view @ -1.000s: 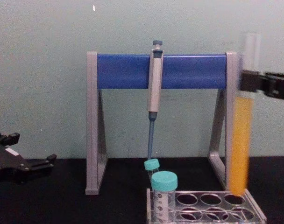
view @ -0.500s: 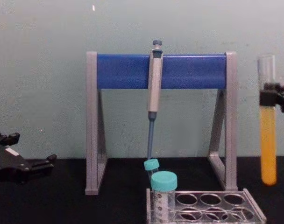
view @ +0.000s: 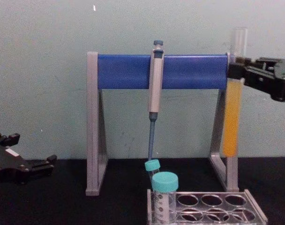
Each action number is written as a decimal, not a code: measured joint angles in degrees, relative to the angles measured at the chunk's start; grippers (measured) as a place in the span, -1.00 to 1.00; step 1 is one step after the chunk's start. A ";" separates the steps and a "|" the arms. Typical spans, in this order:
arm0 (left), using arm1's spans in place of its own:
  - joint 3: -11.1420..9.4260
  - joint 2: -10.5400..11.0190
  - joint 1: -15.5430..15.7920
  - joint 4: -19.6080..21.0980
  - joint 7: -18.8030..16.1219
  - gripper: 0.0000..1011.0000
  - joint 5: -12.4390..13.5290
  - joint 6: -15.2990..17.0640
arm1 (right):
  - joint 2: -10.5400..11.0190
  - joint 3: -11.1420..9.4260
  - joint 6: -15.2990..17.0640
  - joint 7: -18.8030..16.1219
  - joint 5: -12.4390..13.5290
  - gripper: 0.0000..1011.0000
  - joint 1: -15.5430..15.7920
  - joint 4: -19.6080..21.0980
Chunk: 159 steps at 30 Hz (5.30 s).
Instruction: Pick up the test tube from the test tube rack, shake it, then place it back into the test tube rack.
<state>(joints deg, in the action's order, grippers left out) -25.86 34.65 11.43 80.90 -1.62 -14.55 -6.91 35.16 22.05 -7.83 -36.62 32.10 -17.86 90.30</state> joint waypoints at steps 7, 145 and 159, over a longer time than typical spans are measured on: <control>0.00 0.00 0.00 0.00 0.00 0.98 0.00 0.00 | -0.01 0.83 2.95 -7.19 7.16 -0.56 -0.58 -0.03; 0.00 0.00 0.00 0.00 0.00 0.98 0.00 0.00 | -5.51 4.77 -2.93 -6.32 0.27 -0.56 -2.35 -14.11; 0.00 0.00 0.00 0.00 0.00 0.98 0.00 0.00 | -6.01 5.49 -2.26 -6.44 -0.87 -0.56 -2.79 -15.57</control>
<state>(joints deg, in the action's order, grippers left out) -25.86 34.65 11.43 80.90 -1.62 -14.55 -6.91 29.15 27.54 -10.10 -43.06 31.22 -20.65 74.73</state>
